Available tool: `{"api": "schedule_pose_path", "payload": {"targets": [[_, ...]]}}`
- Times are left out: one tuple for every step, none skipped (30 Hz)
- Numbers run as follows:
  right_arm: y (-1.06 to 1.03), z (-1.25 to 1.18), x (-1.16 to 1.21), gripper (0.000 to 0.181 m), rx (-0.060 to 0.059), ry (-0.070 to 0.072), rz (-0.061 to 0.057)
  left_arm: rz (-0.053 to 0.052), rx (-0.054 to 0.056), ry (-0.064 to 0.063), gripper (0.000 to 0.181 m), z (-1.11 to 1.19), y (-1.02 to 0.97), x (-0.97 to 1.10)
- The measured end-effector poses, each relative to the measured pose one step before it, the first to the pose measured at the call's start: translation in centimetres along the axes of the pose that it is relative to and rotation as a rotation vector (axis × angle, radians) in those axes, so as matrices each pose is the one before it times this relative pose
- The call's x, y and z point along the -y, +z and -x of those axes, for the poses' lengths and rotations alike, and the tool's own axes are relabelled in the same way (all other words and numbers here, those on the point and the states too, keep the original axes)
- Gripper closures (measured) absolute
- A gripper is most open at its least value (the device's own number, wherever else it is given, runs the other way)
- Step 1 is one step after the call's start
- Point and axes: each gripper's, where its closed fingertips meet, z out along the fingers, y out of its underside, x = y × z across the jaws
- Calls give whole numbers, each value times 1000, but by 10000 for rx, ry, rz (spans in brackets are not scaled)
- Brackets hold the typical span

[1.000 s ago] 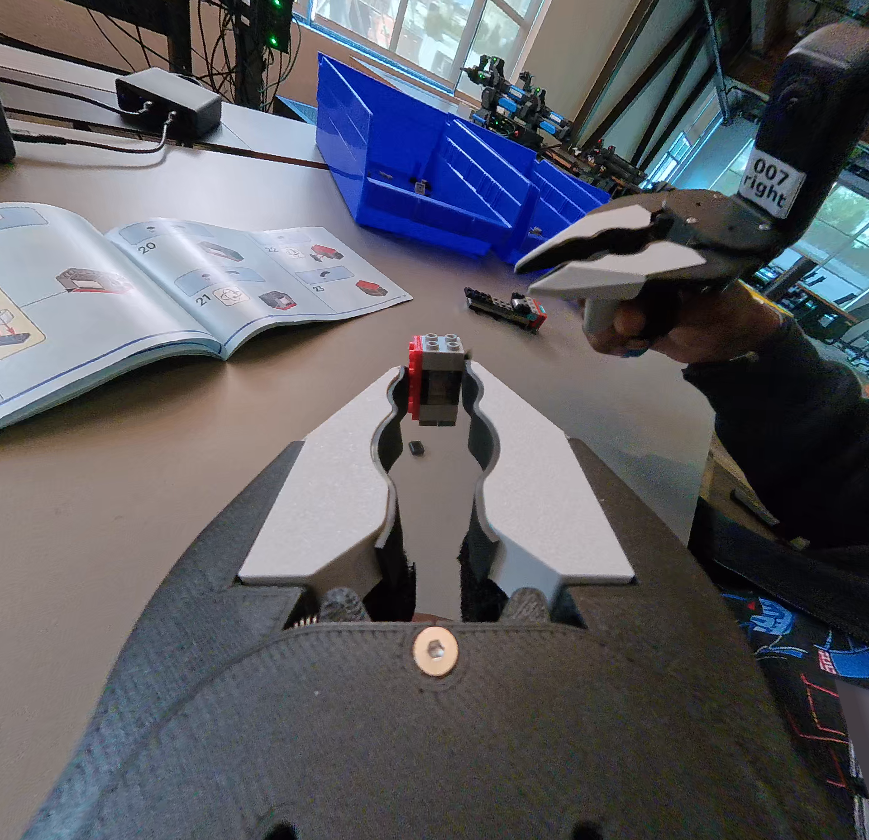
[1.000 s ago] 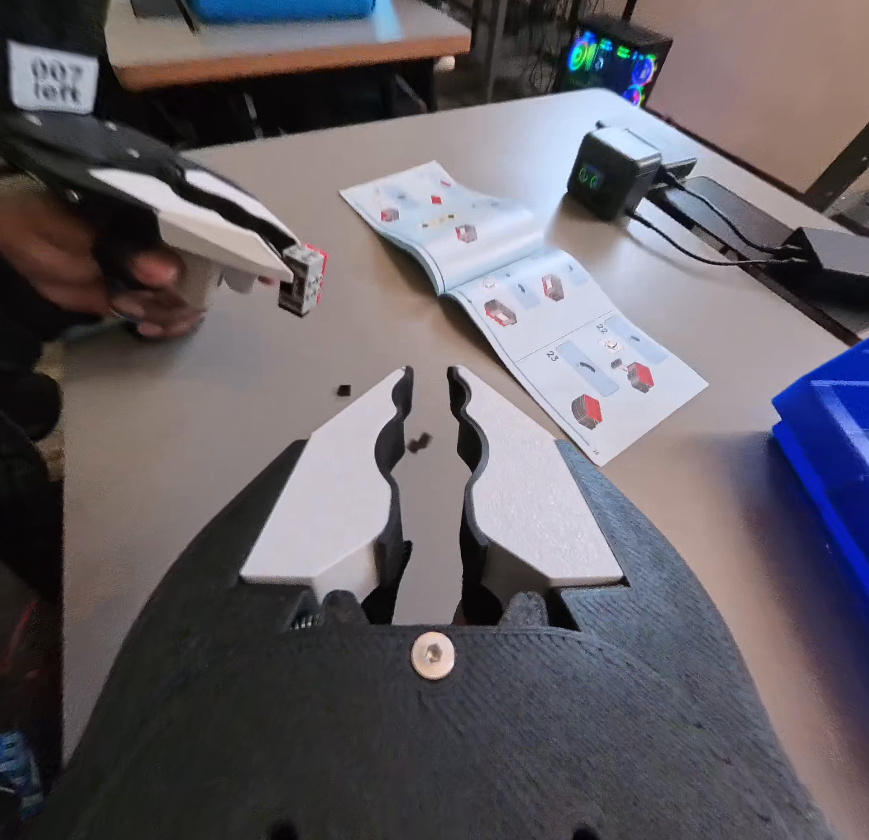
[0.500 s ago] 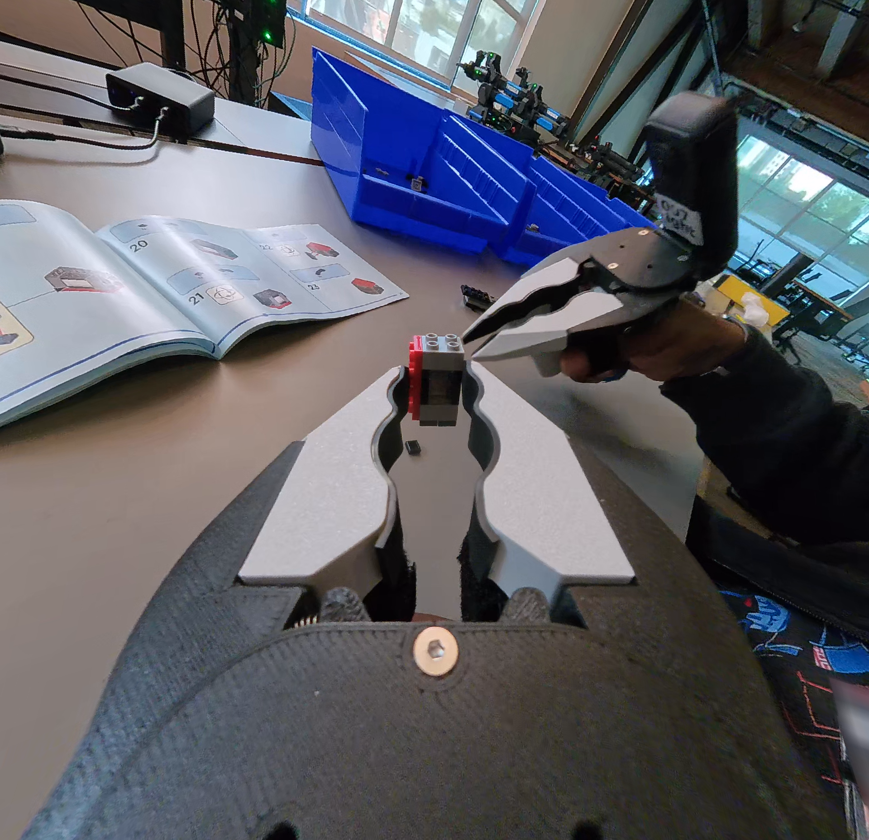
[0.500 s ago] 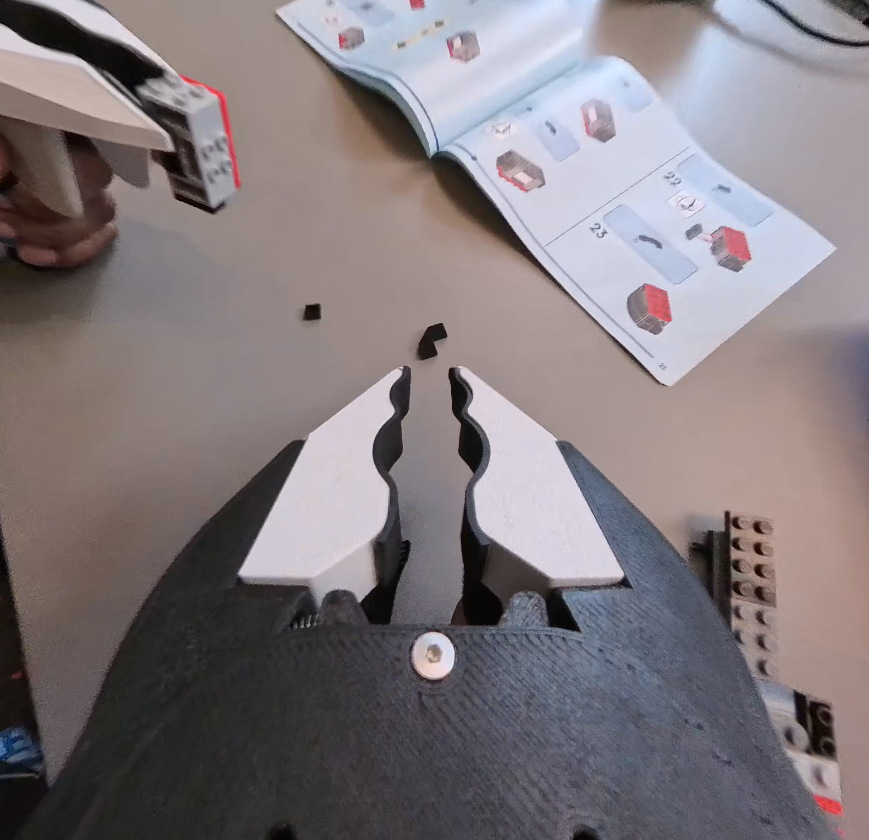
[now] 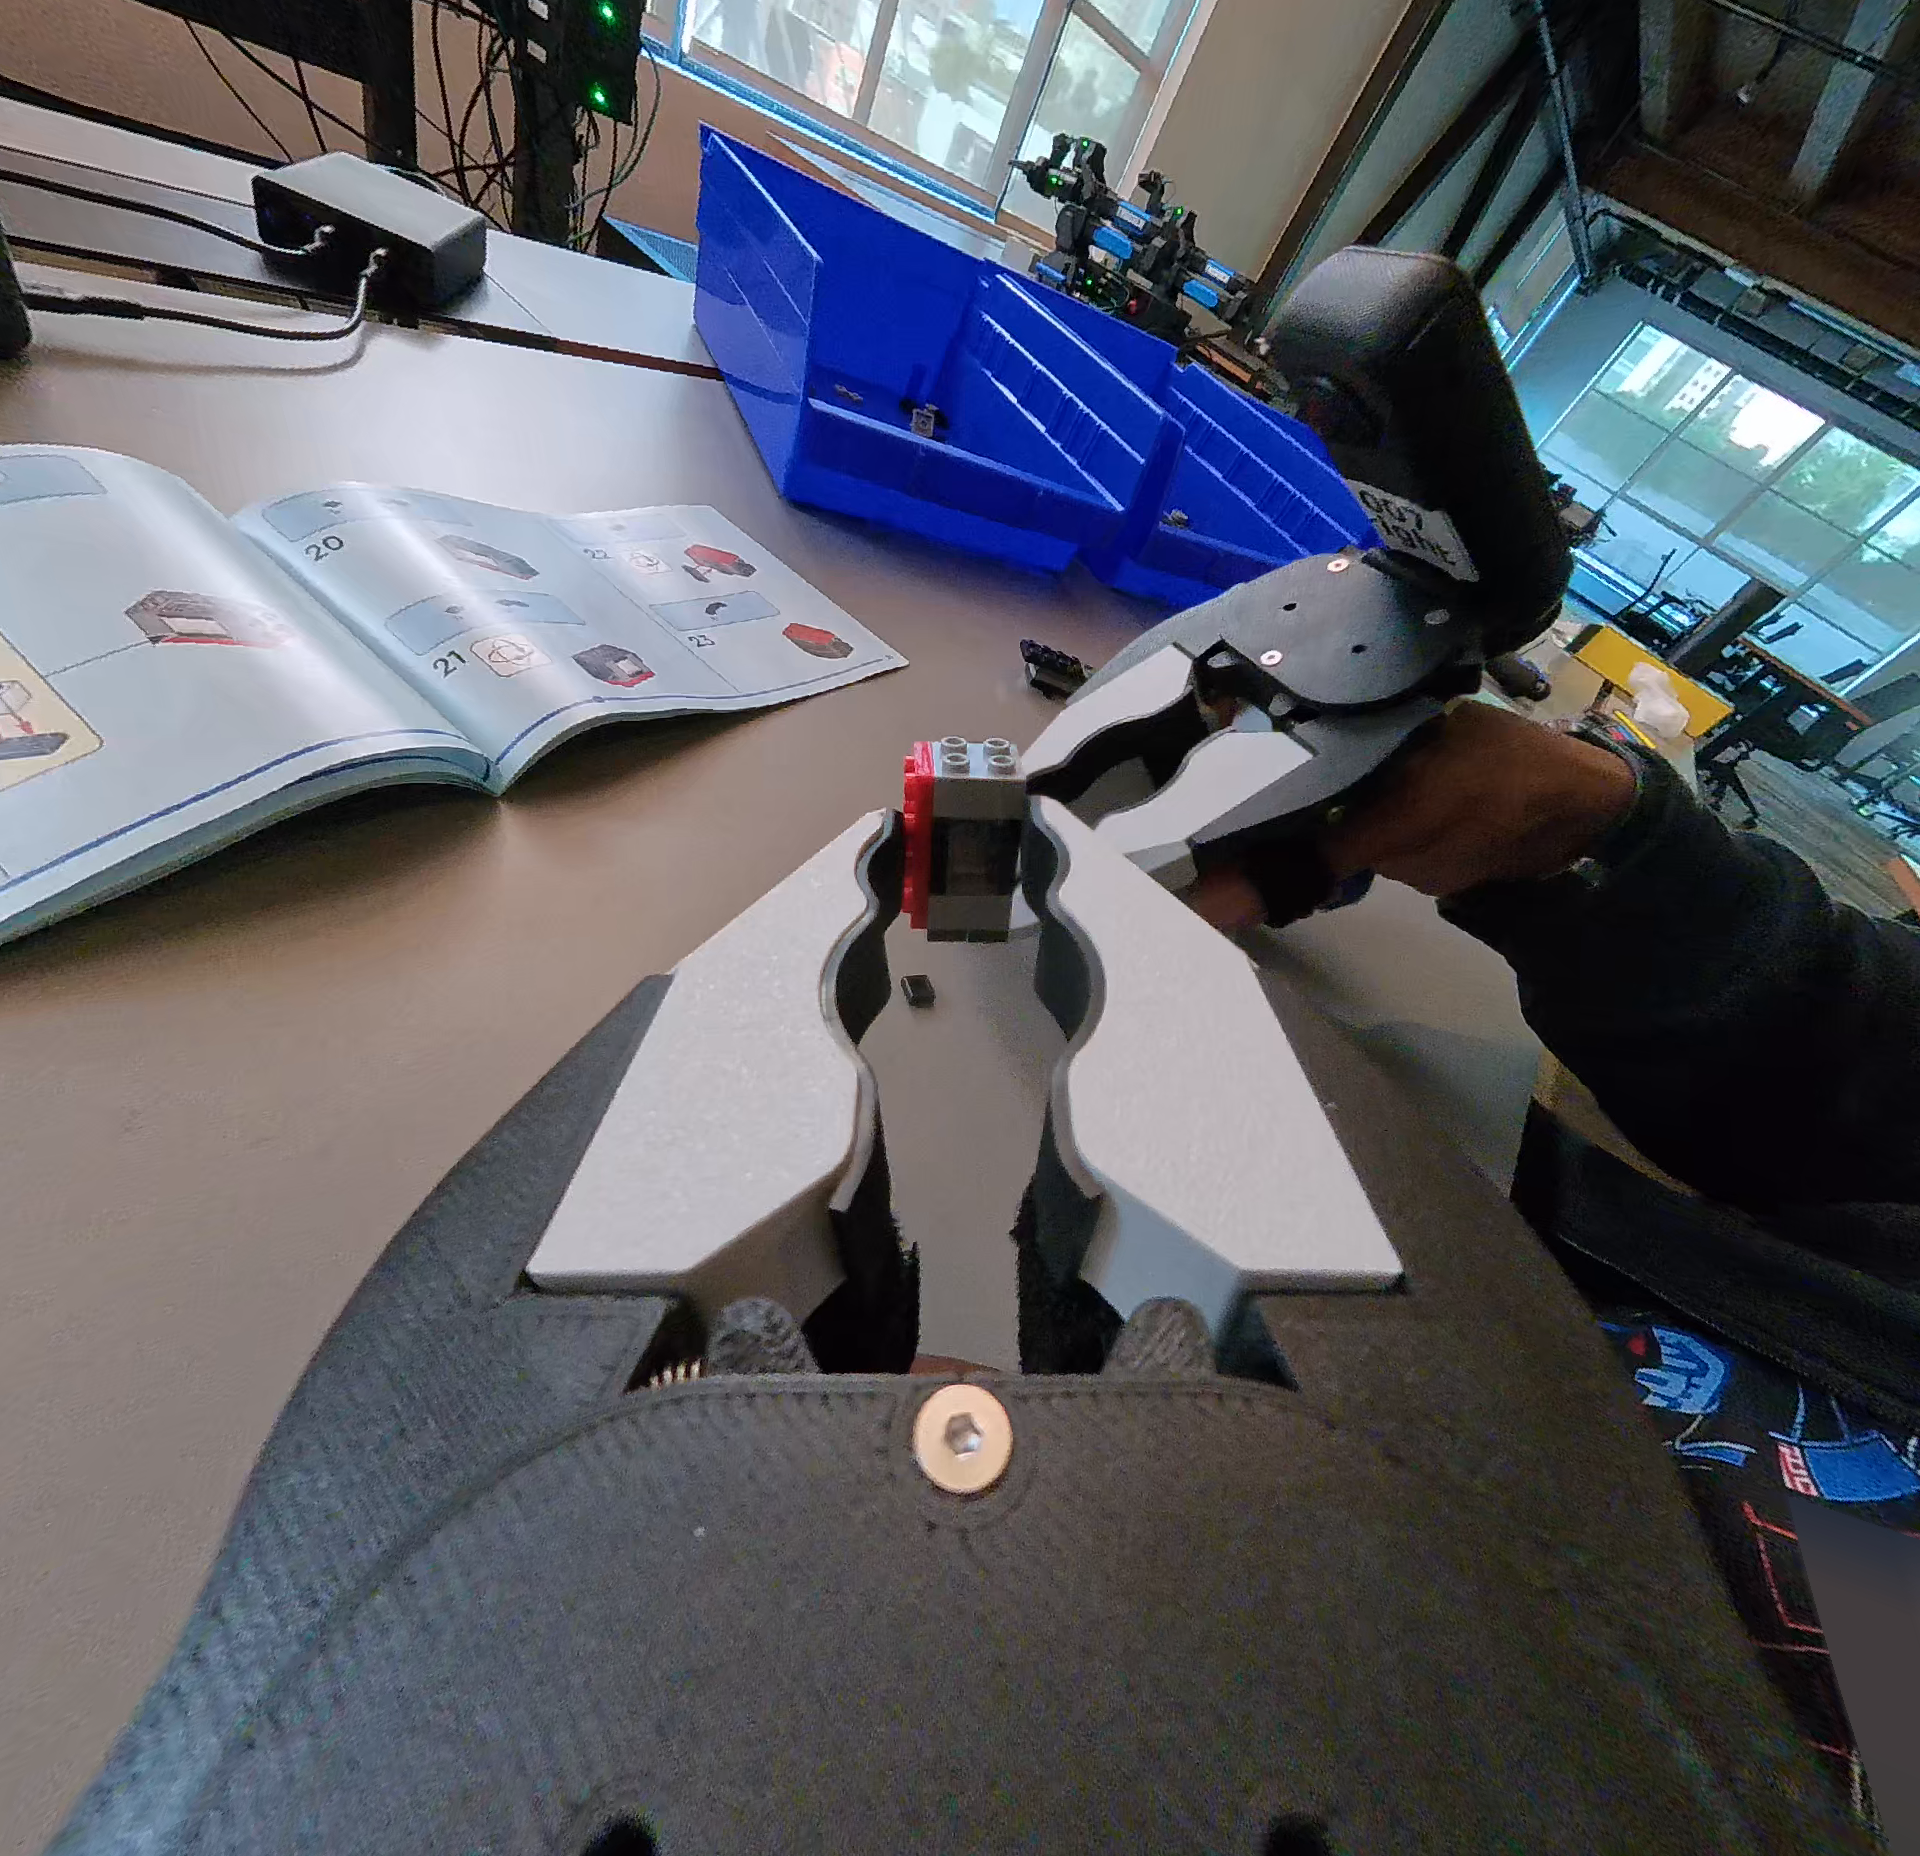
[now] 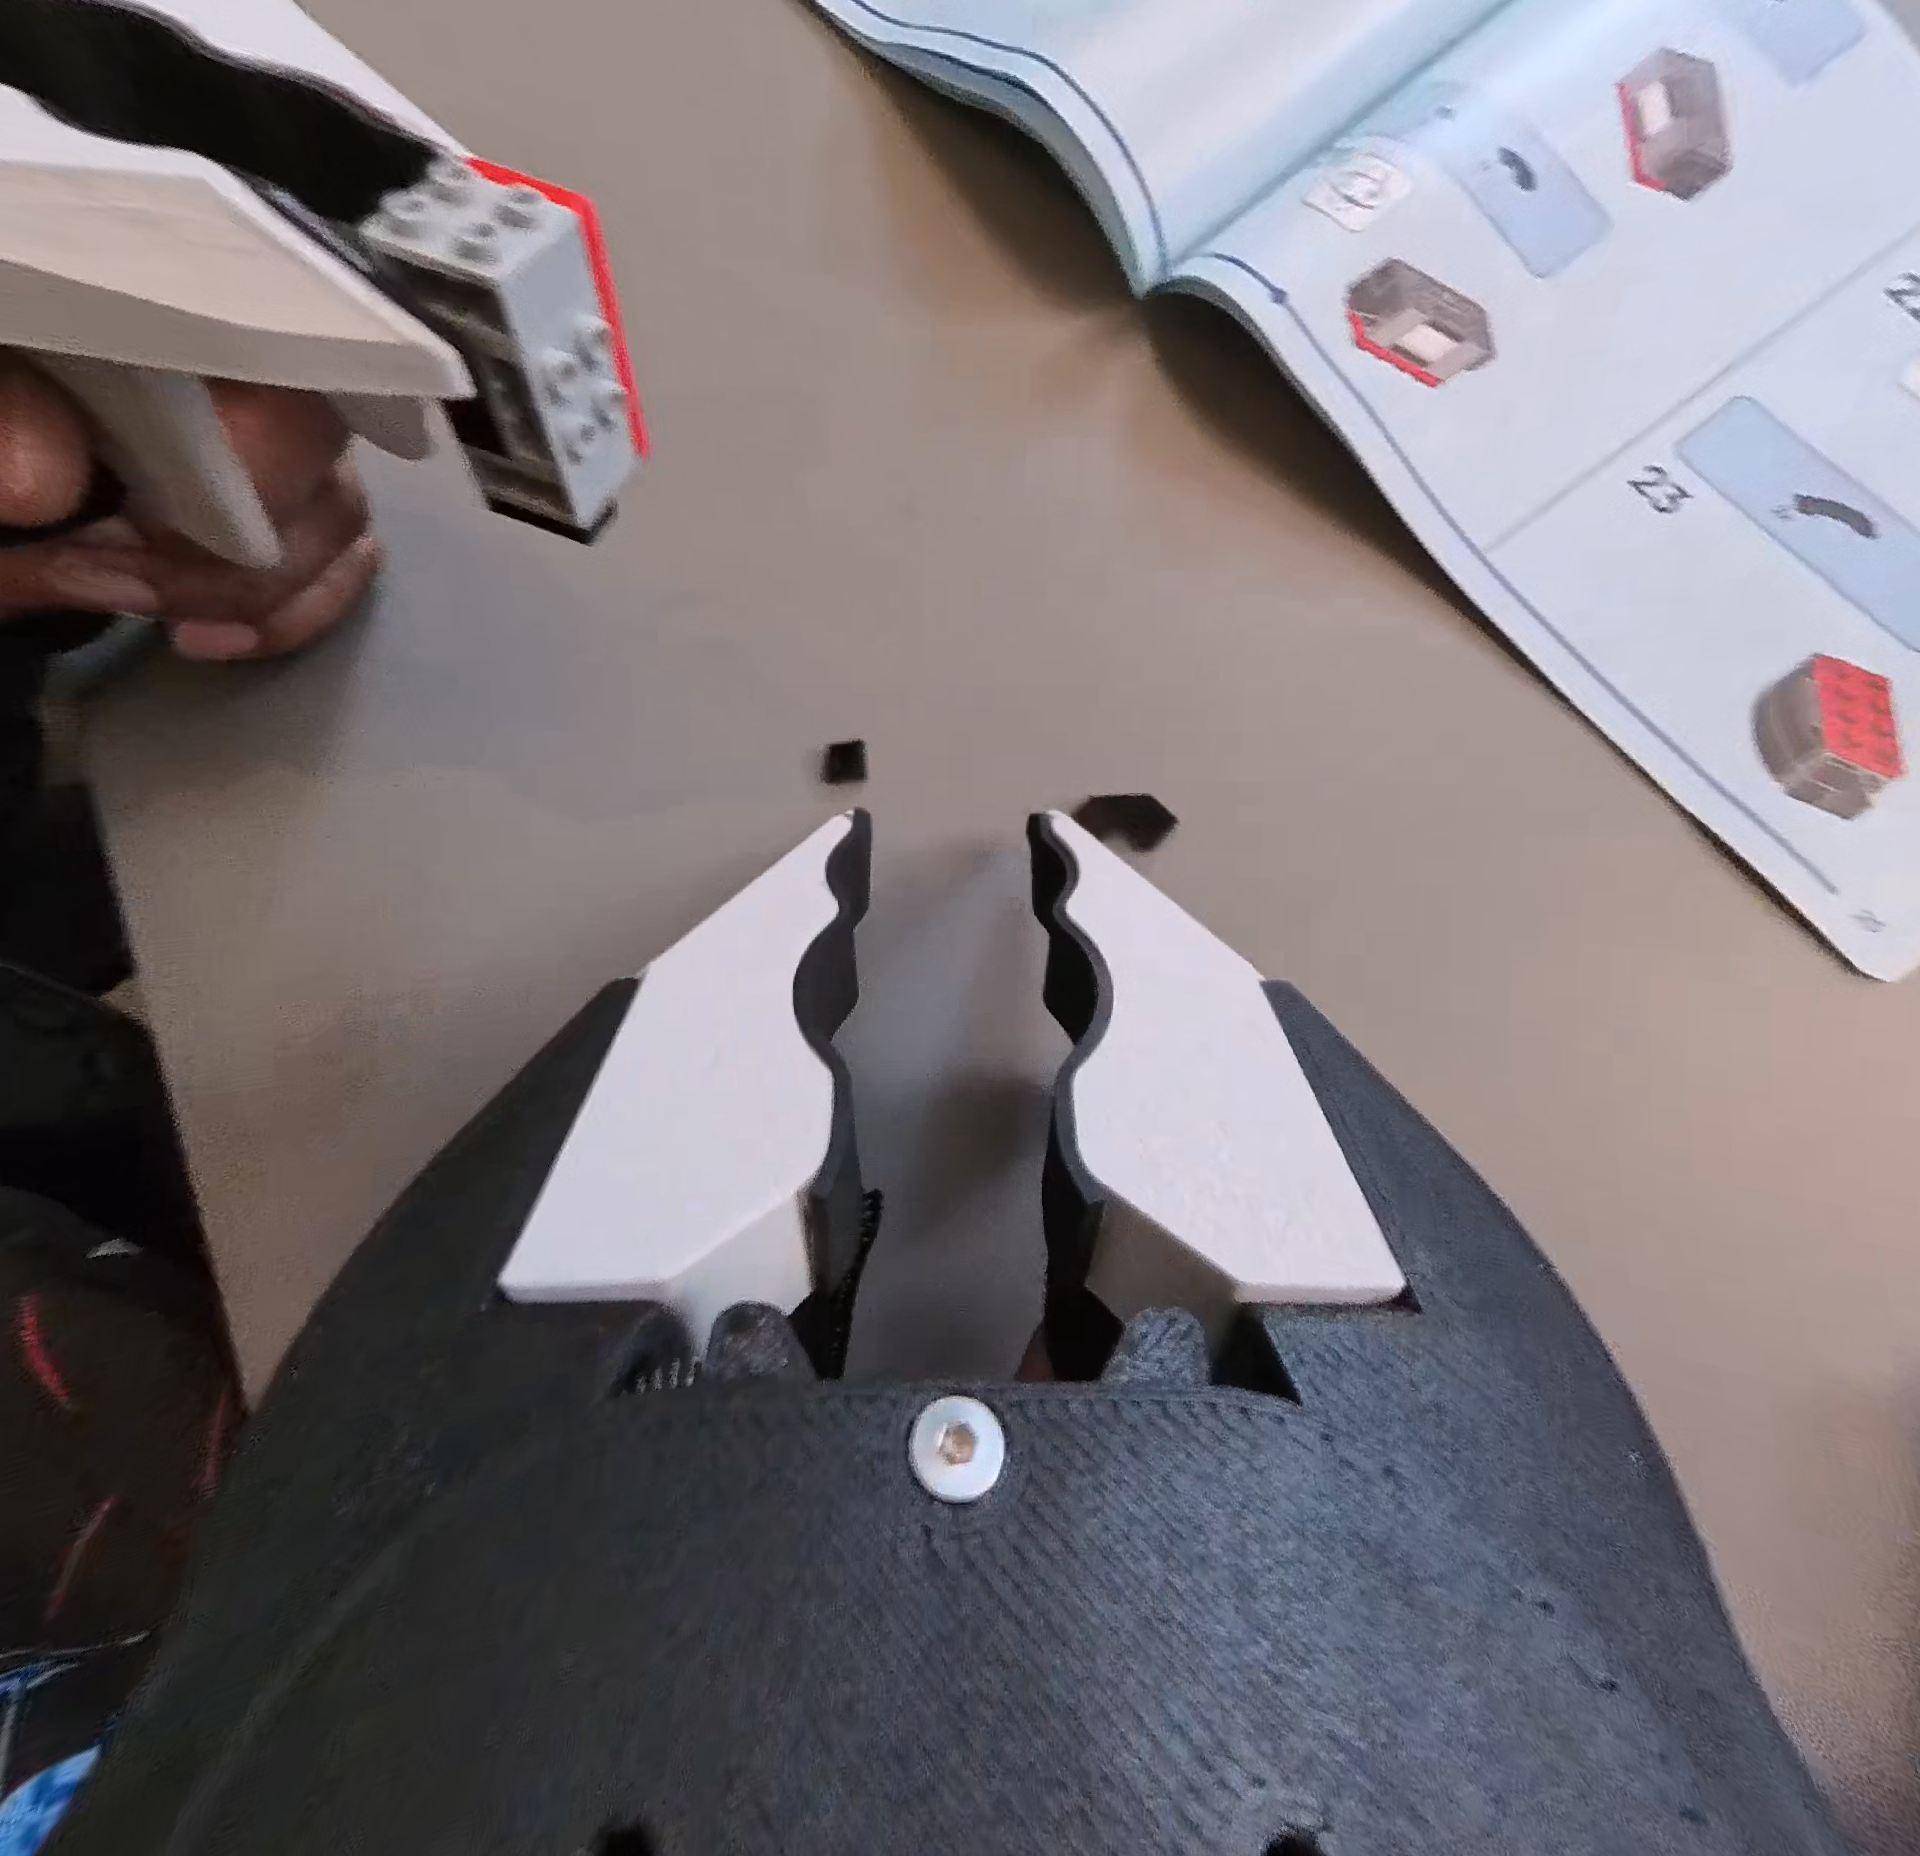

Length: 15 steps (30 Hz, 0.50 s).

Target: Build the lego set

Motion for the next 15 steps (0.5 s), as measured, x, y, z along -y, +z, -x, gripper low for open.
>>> {"api": "schedule_pose_path", "payload": {"targets": [[119,405,285,150,194,-57,-147,-4,-7,-7,159,4,-5,13],[114,155,229,149,85,-146,-113,0,-10,-4,159,-11,-7,2],[-3,-51,115,148,-11,-189,-38,0,-9,2,159,-12,0,0],[-173,-205,156,147,-86,-196,-65,-4,-12,9,159,-30,-3,-5],[-307,-326,309,147,-123,-205,-172,-8,-12,13,159,-23,-23,10],[-363,-490,282,146,-149,-209,-169,-12,-10,16,159,-20,-21,15],[-304,-766,123,146,-230,-235,-78,-20,-20,20,159,-34,-30,34],[-183,-1024,-80,146,-307,-276,0,-27,-30,21,159,-41,-18,48],[-30,-1079,-331,146,-282,-250,105,-25,-27,22,159,-33,-19,36],[95,-845,-559,146,-133,-196,241,-14,-21,27,159,-45,-6,24],[124,-604,-503,145,-69,-155,240,-8,-17,33,159,-47,5,12],[95,-357,-263,145,-44,-156,128,-7,-10,35,159,-29,-17,12],[67,-37,-74,145,49,-157,60,-8,1,31,159,-11,-10,16],[74,148,5,145,89,-100,33,-7,3,24,159,-6,-18,17],[121,251,9,145,101,-64,46,-8,0,14,159,-1,-17,14]]}}
